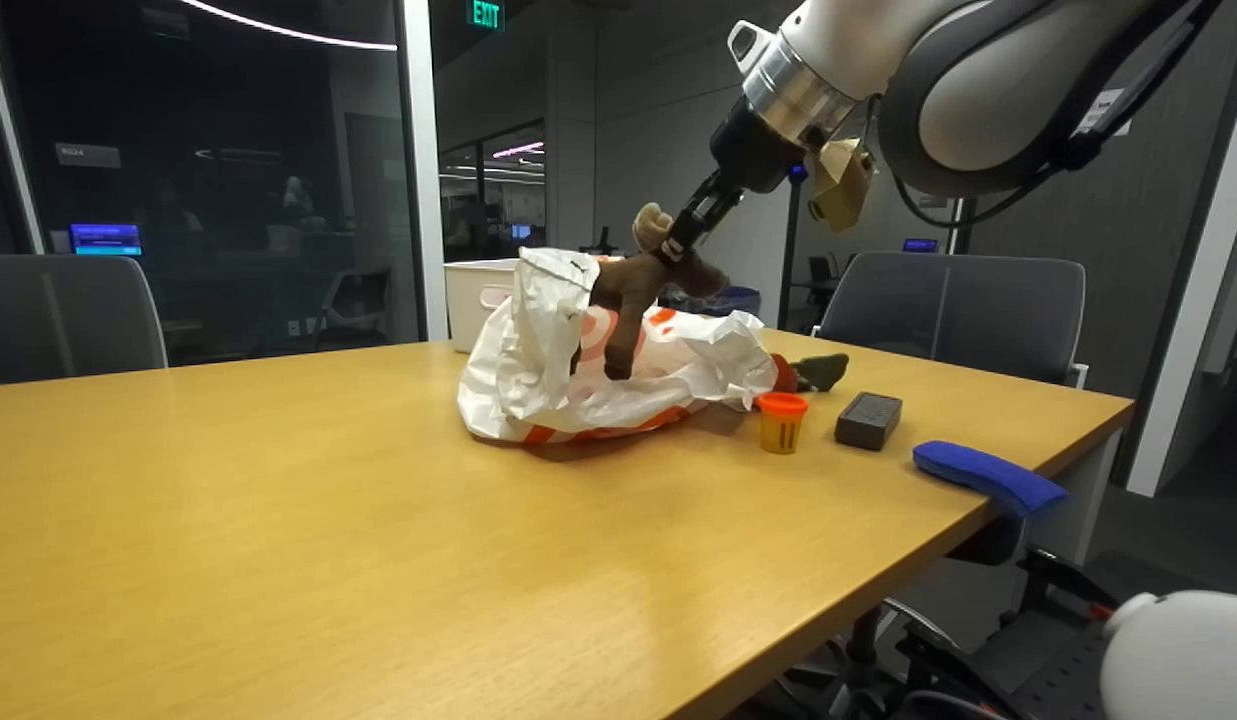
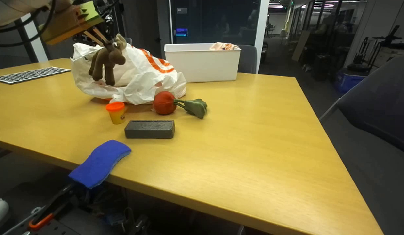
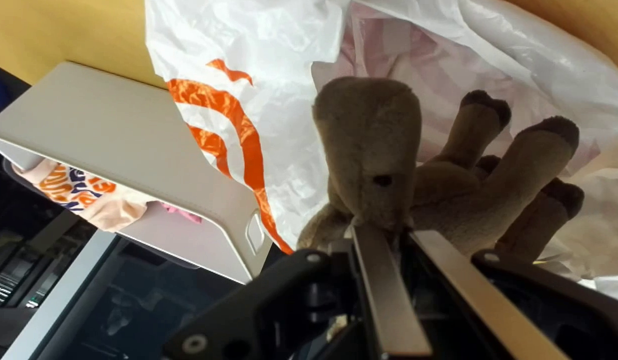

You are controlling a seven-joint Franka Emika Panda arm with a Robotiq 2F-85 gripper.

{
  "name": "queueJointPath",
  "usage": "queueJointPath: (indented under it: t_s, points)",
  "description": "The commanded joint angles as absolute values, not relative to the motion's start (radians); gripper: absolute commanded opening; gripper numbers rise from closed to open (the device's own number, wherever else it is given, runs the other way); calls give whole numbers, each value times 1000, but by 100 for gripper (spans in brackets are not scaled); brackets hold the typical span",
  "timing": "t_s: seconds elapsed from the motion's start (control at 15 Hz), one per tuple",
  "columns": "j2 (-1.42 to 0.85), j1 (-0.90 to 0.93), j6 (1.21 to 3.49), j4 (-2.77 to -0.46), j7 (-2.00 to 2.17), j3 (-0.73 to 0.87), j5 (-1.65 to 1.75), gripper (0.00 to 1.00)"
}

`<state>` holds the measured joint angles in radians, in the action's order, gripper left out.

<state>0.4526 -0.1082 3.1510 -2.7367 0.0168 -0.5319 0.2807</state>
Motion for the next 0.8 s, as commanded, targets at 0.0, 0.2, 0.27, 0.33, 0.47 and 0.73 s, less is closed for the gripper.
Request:
queueJointPath:
  t_s: [0.0, 0.2, 0.27, 0.33, 0.47, 0.73]
  points:
    - [462, -348, 3306, -2748, 99, -753, 319, 4]
    - [493, -518, 3394, -2751, 103, -942, 281, 4]
    - [480, -542, 3392, -2751, 96, -979, 270, 5]
    - [454, -558, 3367, -2742, 92, -1007, 270, 4]
    - [411, -608, 3291, -2720, 105, -1072, 265, 5]
    - [398, -715, 3262, -2689, 116, -1180, 278, 19]
